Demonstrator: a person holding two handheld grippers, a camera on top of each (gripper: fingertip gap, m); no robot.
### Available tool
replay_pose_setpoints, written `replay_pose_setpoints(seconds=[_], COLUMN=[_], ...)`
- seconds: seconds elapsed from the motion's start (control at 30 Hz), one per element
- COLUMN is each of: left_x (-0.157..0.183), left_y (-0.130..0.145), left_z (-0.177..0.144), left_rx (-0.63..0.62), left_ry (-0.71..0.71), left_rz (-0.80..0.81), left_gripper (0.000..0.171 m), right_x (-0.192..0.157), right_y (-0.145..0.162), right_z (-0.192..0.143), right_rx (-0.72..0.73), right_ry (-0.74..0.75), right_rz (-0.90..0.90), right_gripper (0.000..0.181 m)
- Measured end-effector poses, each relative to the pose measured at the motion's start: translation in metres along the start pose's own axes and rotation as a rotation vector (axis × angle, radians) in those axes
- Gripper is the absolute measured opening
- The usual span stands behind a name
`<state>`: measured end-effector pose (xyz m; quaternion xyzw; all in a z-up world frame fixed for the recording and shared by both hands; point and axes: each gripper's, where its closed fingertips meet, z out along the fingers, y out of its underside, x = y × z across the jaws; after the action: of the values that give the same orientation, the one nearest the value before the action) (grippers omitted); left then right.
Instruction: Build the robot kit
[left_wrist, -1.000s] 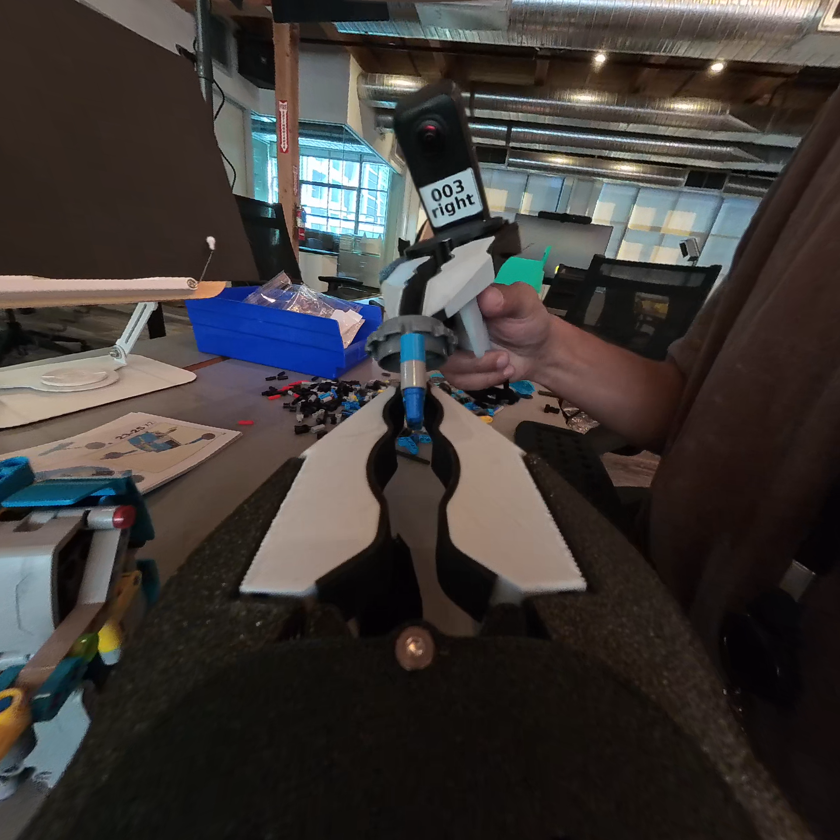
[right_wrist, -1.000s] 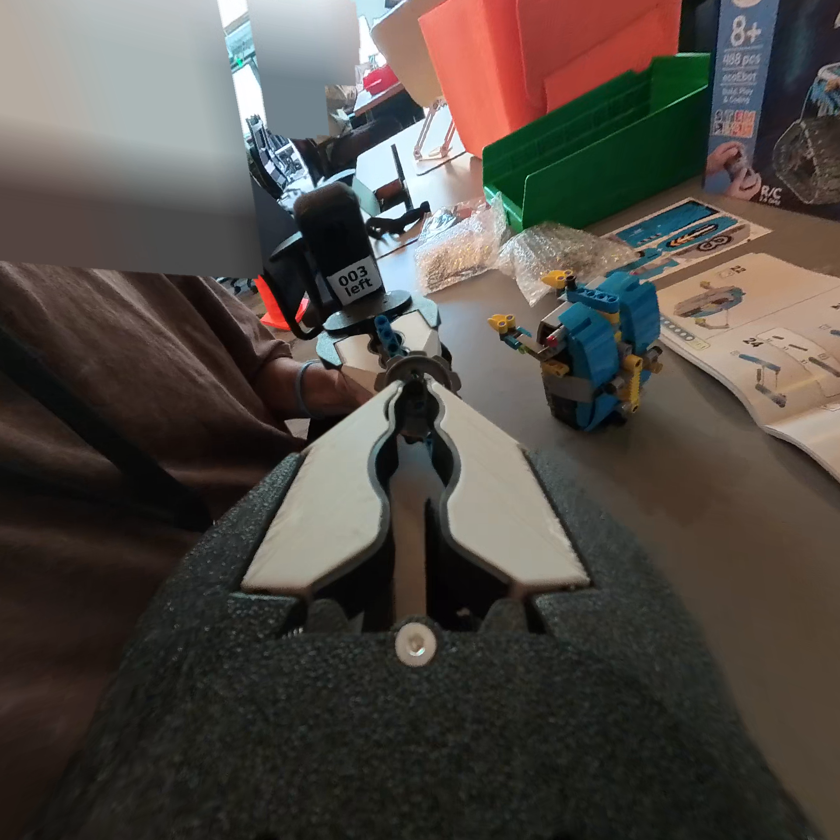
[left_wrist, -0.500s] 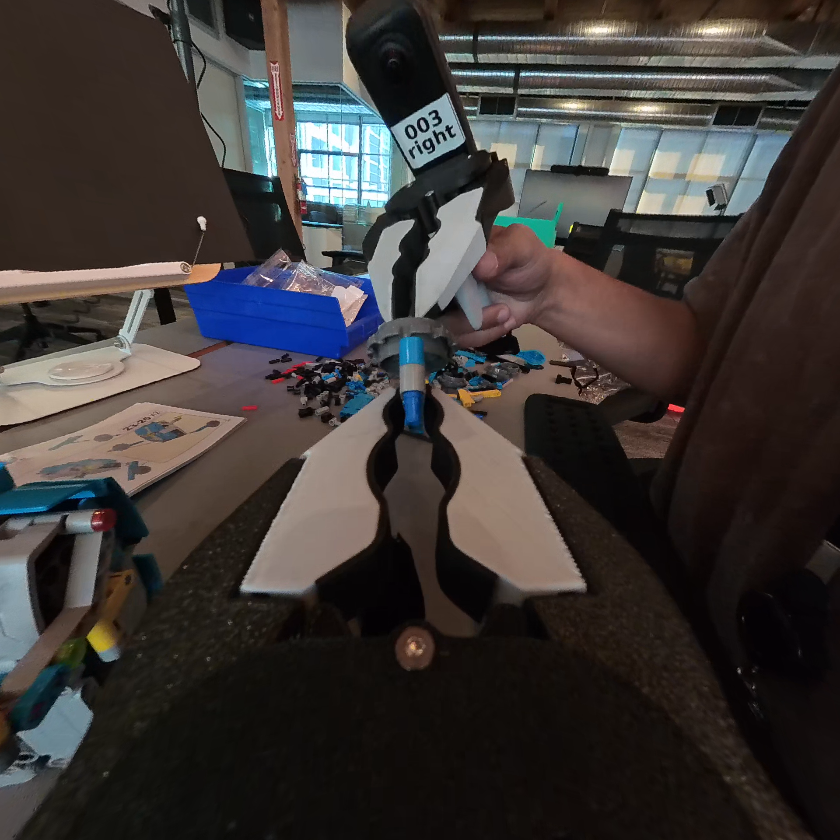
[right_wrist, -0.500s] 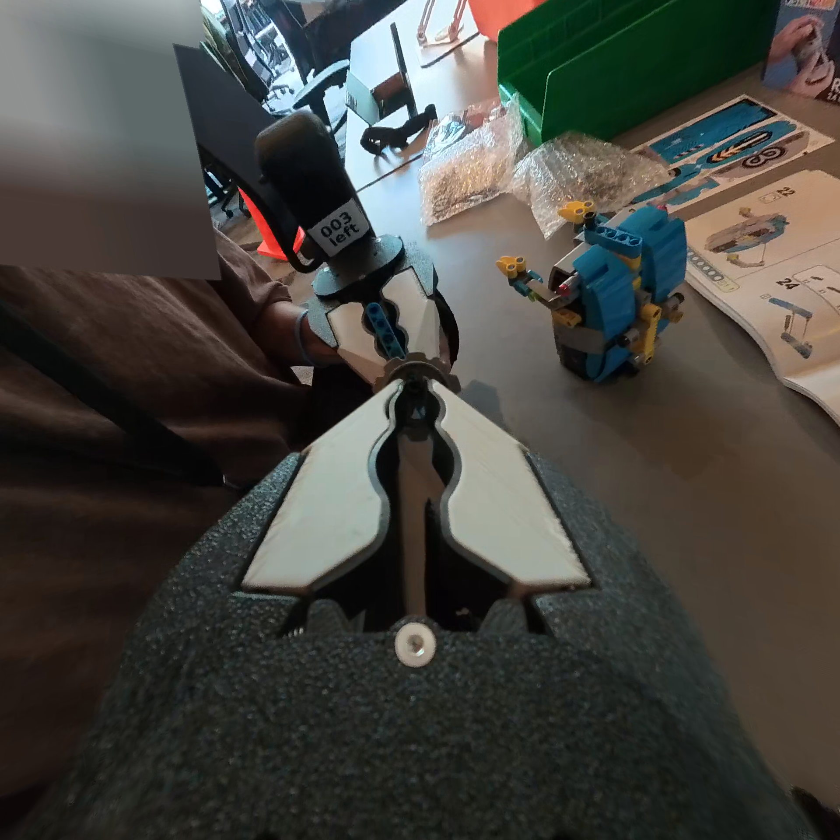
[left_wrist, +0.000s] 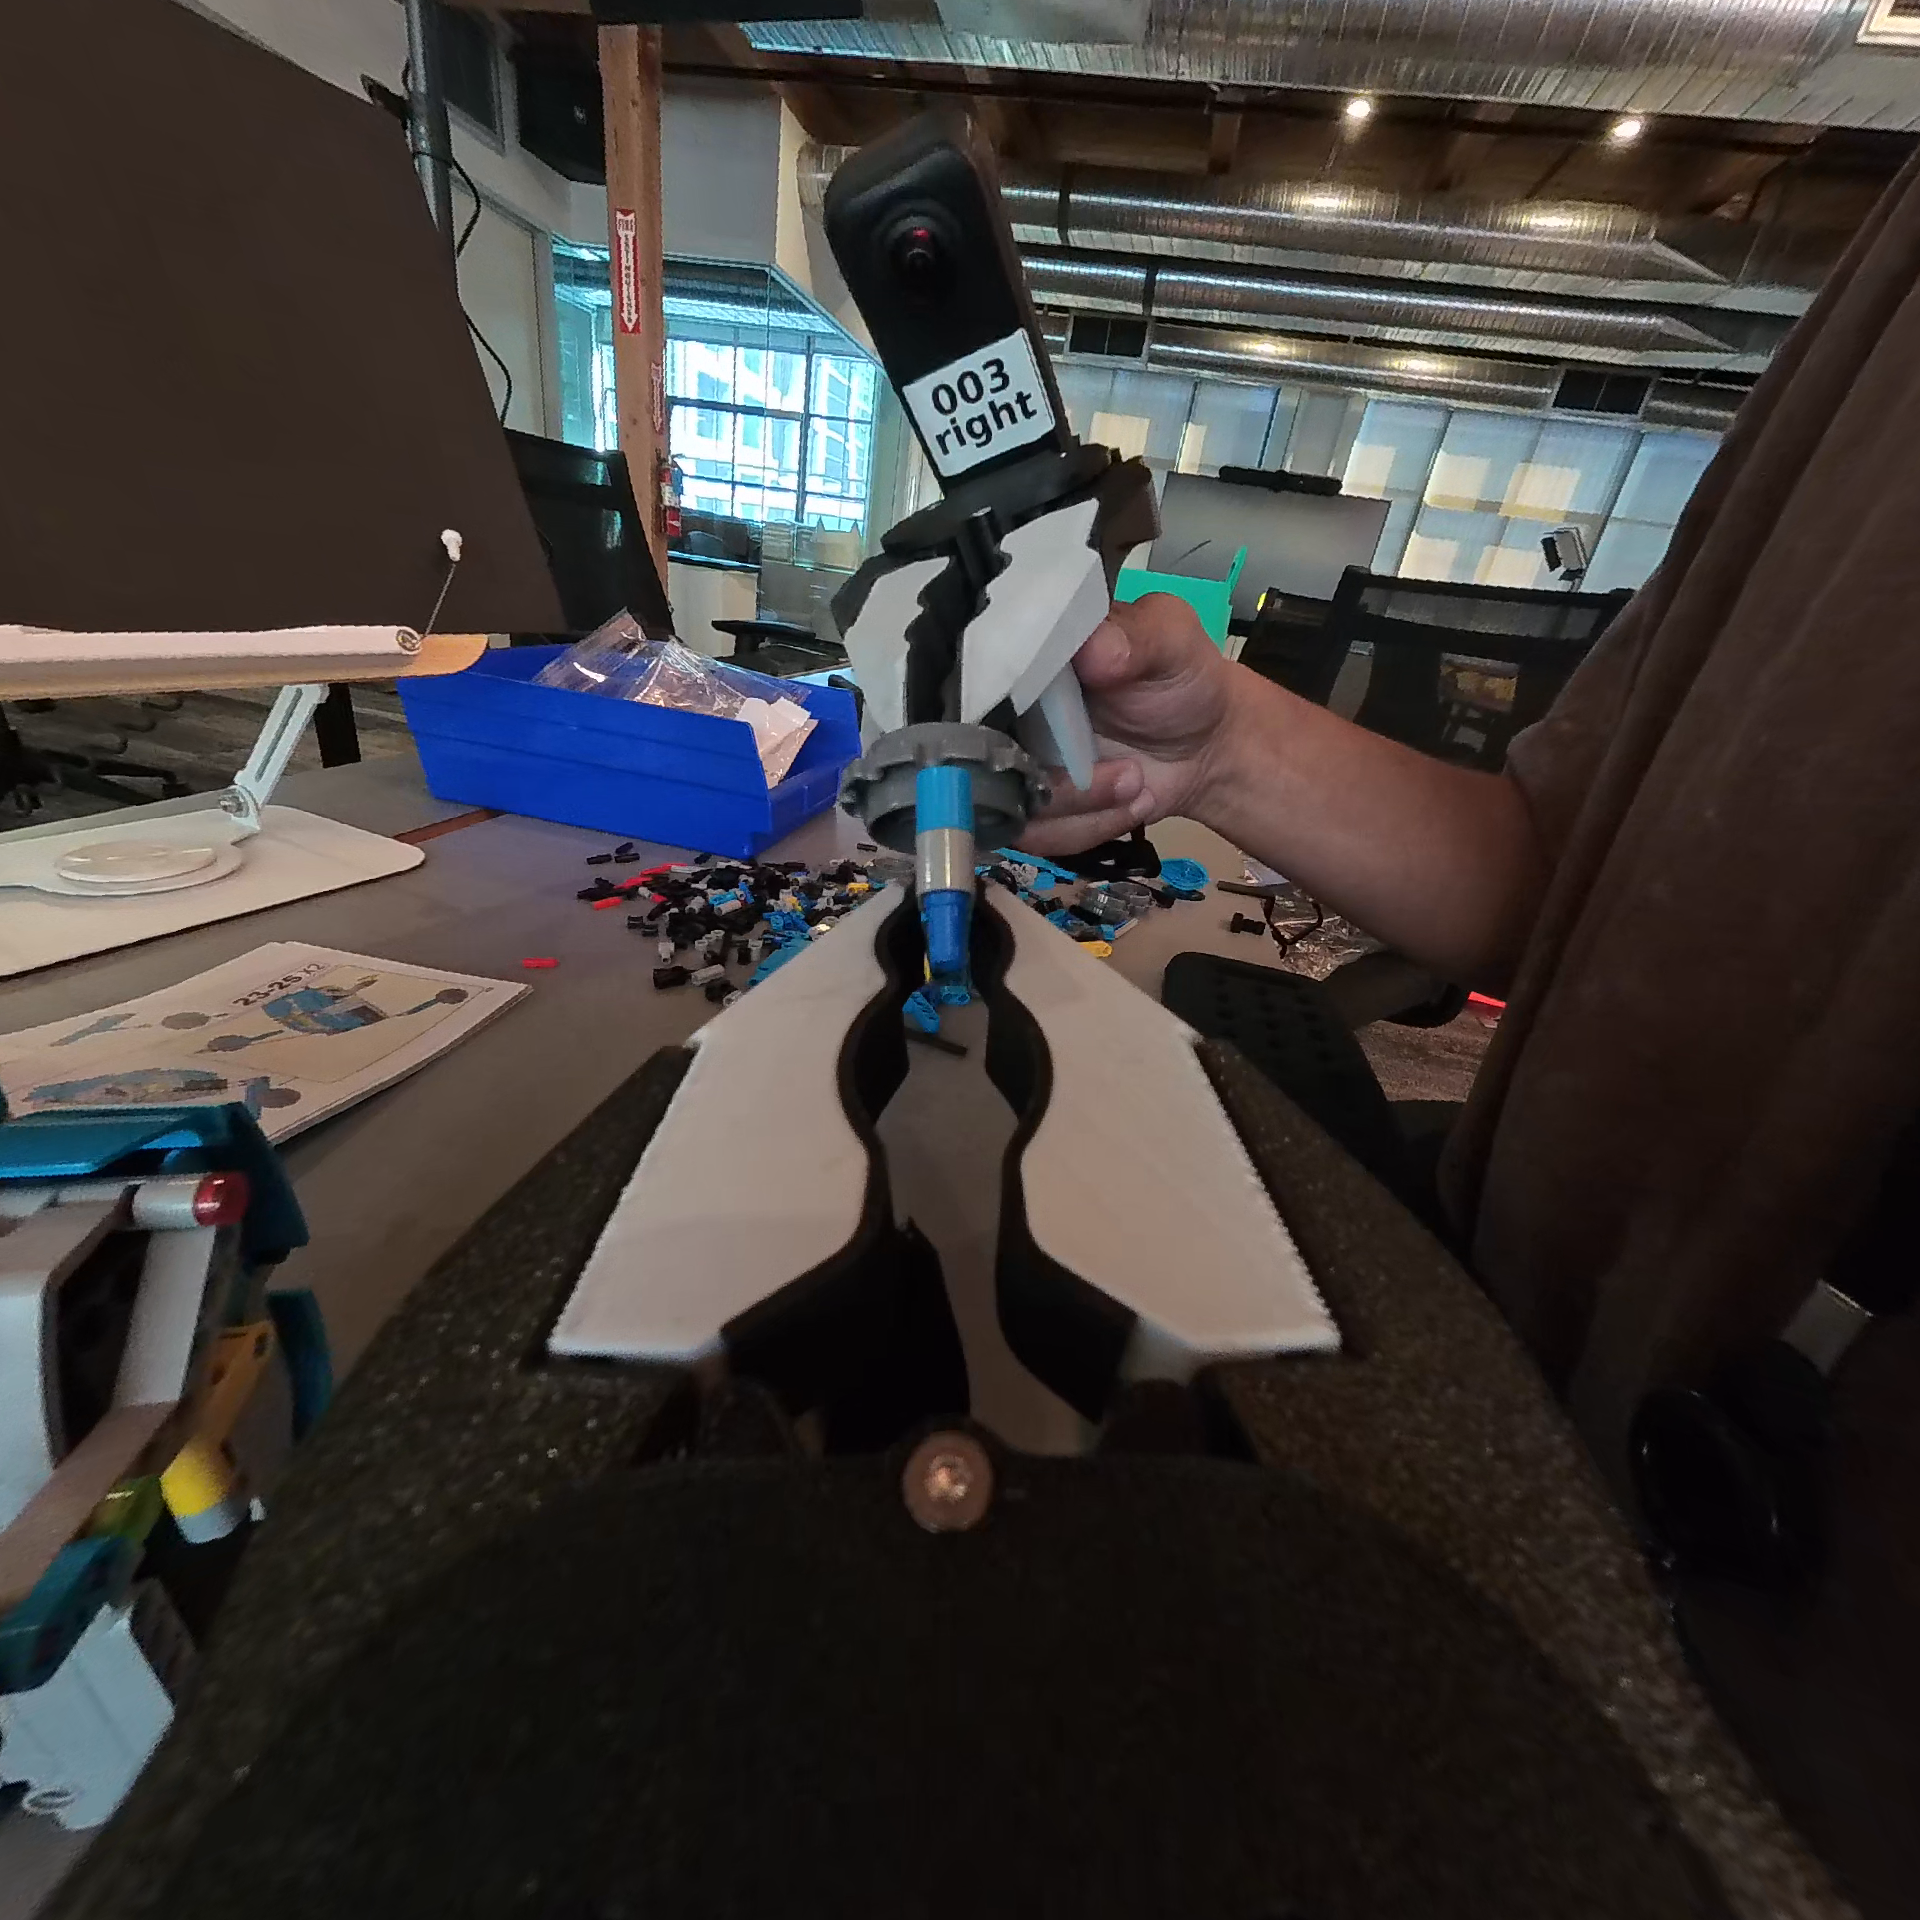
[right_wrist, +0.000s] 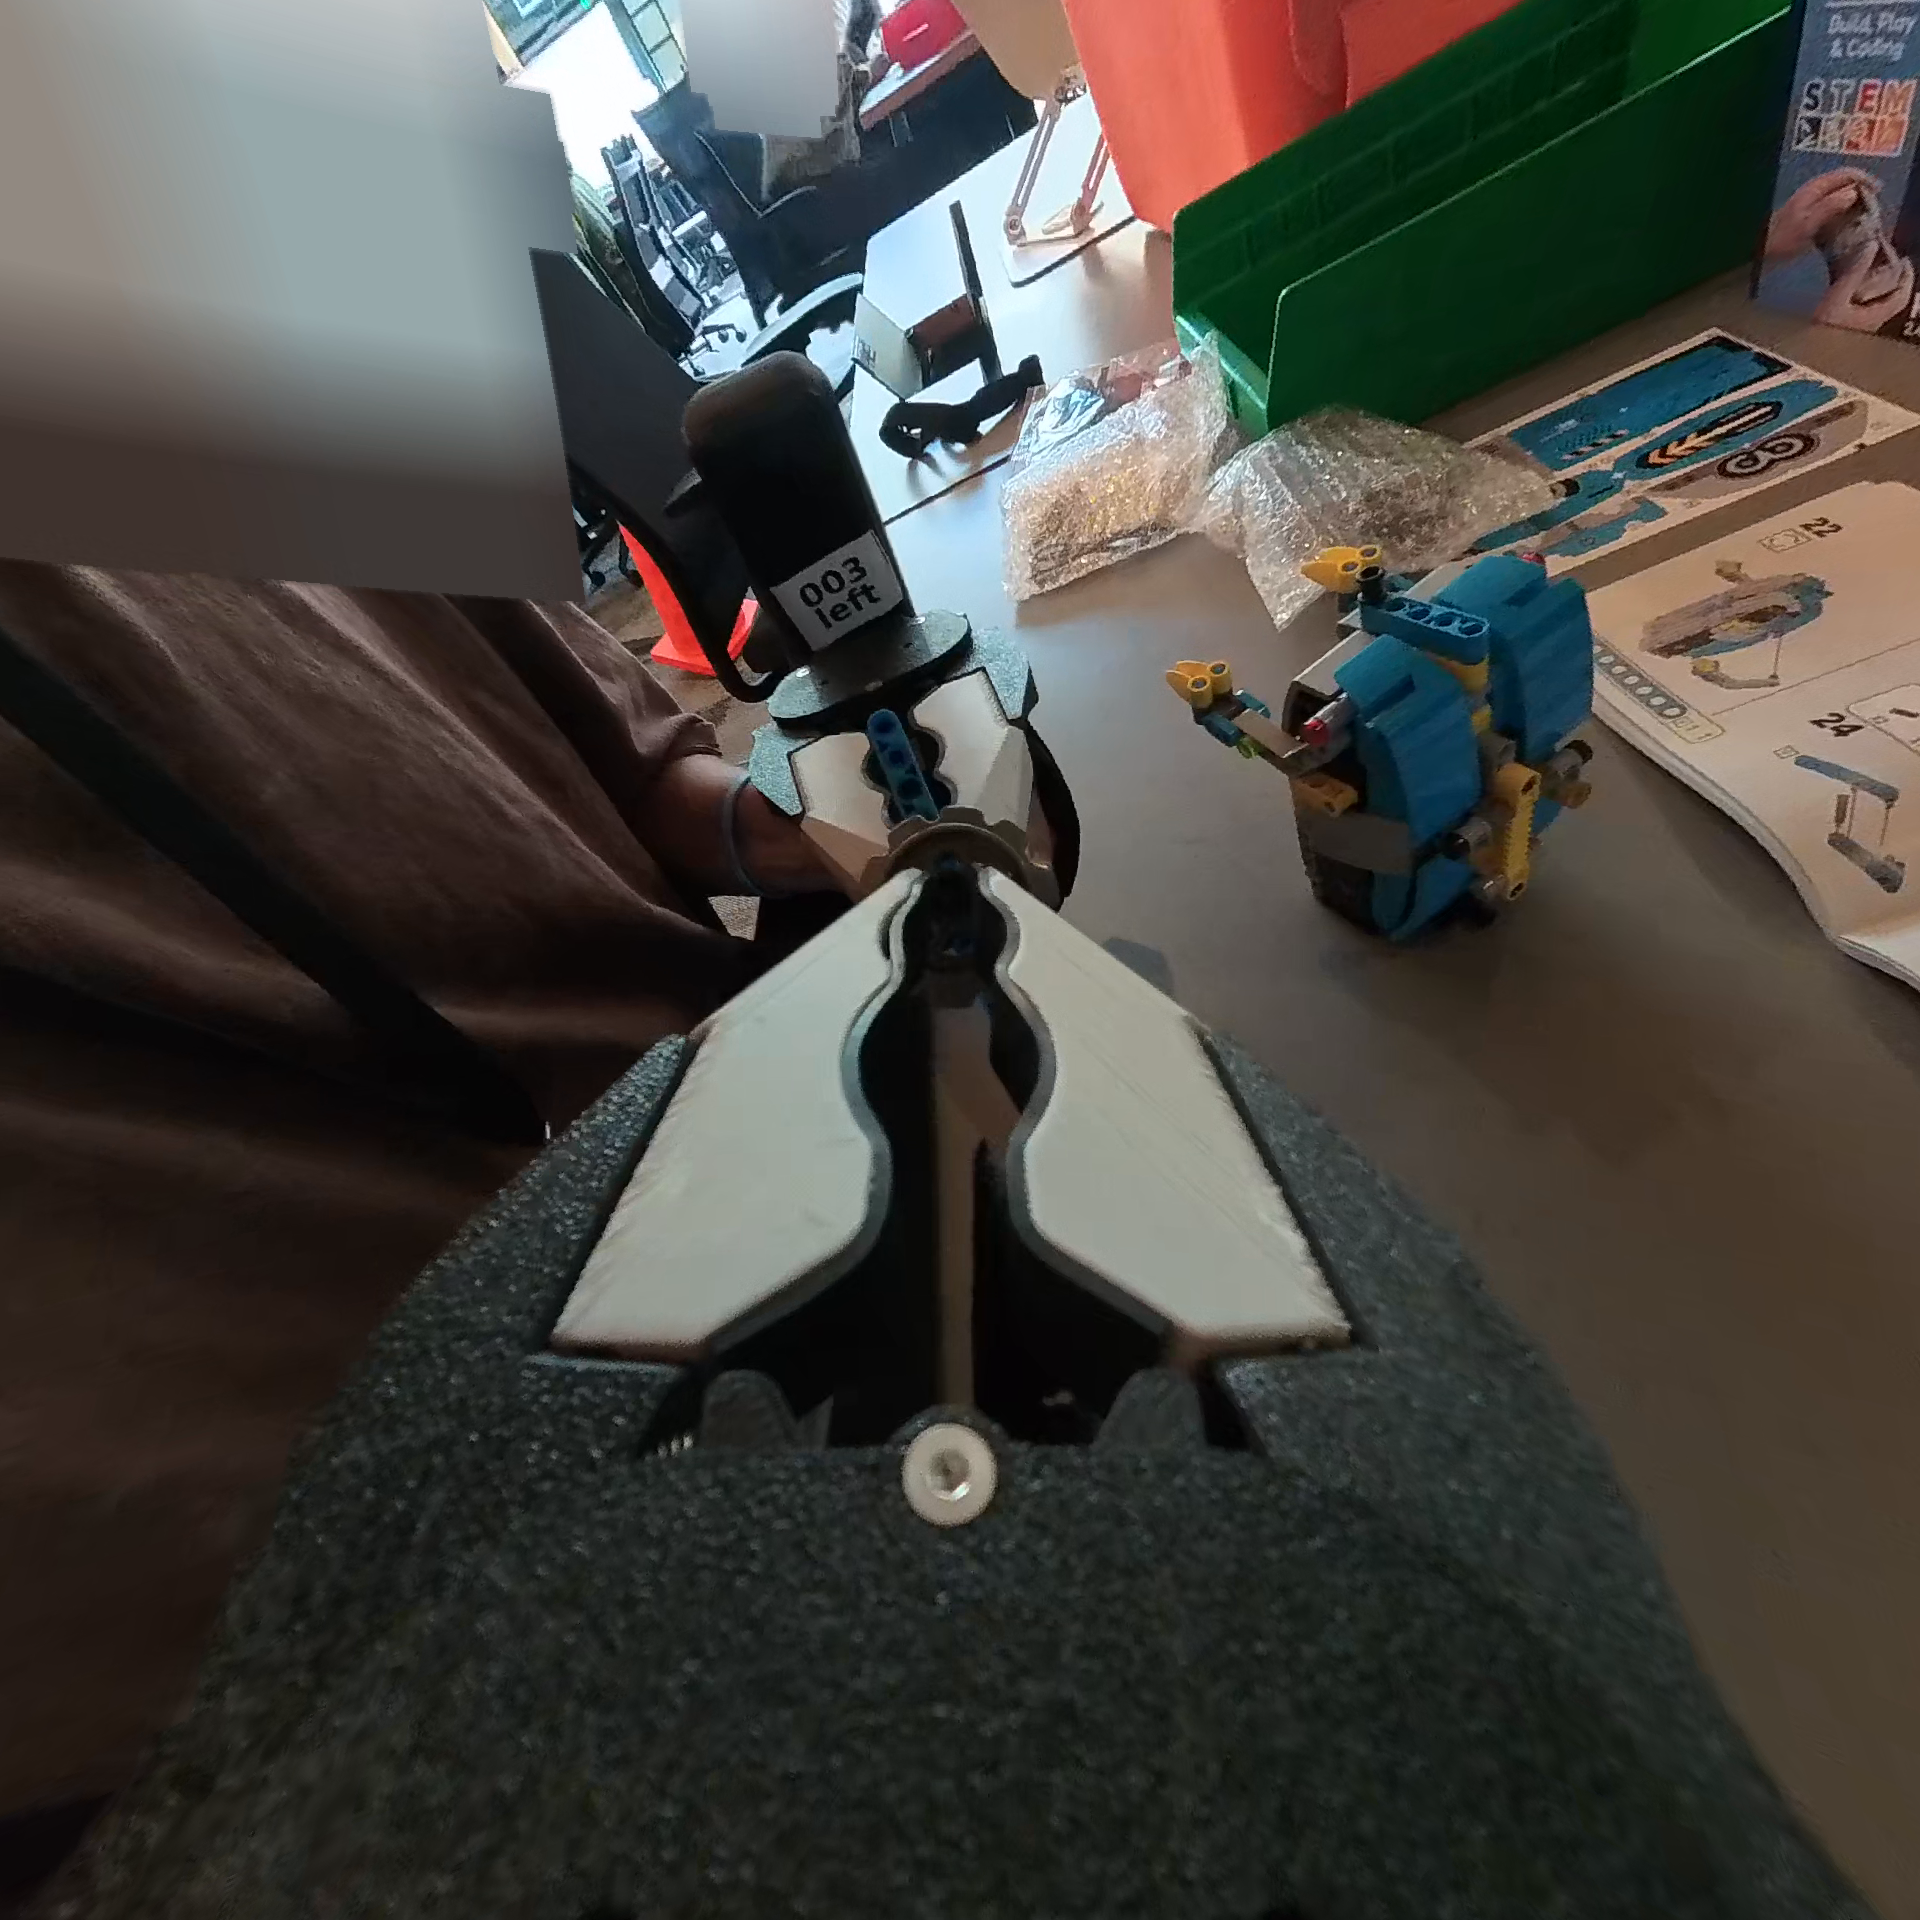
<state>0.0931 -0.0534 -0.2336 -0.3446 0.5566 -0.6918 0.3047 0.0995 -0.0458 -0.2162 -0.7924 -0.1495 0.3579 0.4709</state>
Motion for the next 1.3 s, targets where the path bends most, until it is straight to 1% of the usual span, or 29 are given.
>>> replay_pose_setpoints(seconds=[0.37,0.43,0.5,0.57,0.6,0.67,0.7,0.73,0.77,0.8,0.83,0.87,0.9,0.97,1.03,1.07,1.13,1.2,1.3], left_x=[-0.002,-0.002,-0.001,-0.001,-0.002,-0.008,-0.012,-0.015,-0.016,-0.016,-0.017,-0.02,-0.022,-0.025,-0.029,-0.029,-0.031,-0.028,-0.025], left_y=[0.005,0.003,0.0,-0.001,-0.002,-0.015,-0.022,-0.022,-0.017,-0.019,-0.022,-0.021,-0.019,-0.022,-0.023,-0.024,-0.025,-0.021,-0.02], left_z=[0.002,0.001,0.001,0.0,0.0,-0.006,-0.009,-0.01,-0.009,-0.012,-0.015,-0.016,-0.016,-0.016,-0.015,-0.014,-0.015,-0.013,-0.011], left_rx=[-0.024,-0.012,0.013,0.034,0.049,0.131,0.18,0.178,0.142,0.148,0.164,0.152,0.146,0.177,0.21,0.219,0.239,0.211,0.205], left_ry=[-0.01,0.001,0.033,0.058,0.063,0.068,0.065,0.052,0.031,0.027,0.027,0.012,-0.001,-0.001,-0.002,0.001,-0.011,0.025,0.032], left_rz=[0.0,-0.036,-0.115,-0.191,-0.221,-0.288,-0.313,-0.308,-0.271,-0.254,-0.259,-0.25,-0.244,-0.294,-0.347,-0.36,-0.37,-0.393,-0.388], left_gripper=[0.007,0.007,0.006,0.006,0.006,0.006,0.006,0.006,0.007,0.006,0.006,0.006,0.006,0.006,0.006,0.006,0.006,0.007,0.007], right_x=[0.003,0.004,0.002,0.002,0.004,0.005,0.008,0.011,0.004,-0.006,0.004,0.022,0.029,0.033,0.026,0.025,0.021,0.019,0.02], right_y=[0.005,0.004,0.003,0.006,0.007,0.017,0.037,0.06,0.058,0.049,0.042,0.036,0.03,0.024,0.022,0.019,0.009,-0.001,0.006], right_z=[-0.001,-0.001,-0.001,-0.002,-0.002,0.0,0.009,0.023,0.035,0.037,0.032,0.021,0.011,0.0,0.004,0.007,0.01,0.008,0.015], right_rx=[-0.003,0.005,0.017,-0.001,-0.018,-0.078,-0.18,-0.294,-0.26,-0.202,-0.186,-0.151,-0.107,-0.051,-0.032,-0.013,0.052,0.14,0.149], right_ry=[0.019,0.02,0.01,0.017,0.026,0.015,0.025,0.05,0.043,0.001,0.047,0.134,0.146,0.146,0.144,0.166,0.175,0.163,0.153], right_rz=[-0.008,-0.013,-0.021,-0.061,-0.064,-0.047,-0.048,-0.09,-0.146,-0.141,-0.113,-0.12,-0.097,-0.046,-0.072,-0.098,-0.111,-0.087,-0.059], right_gripper=[0.008,0.008,0.008,0.008,0.007,0.007,0.007,0.008,0.008,0.007,0.008,0.007,0.007,0.007,0.007,0.007,0.007,0.007,0.007])
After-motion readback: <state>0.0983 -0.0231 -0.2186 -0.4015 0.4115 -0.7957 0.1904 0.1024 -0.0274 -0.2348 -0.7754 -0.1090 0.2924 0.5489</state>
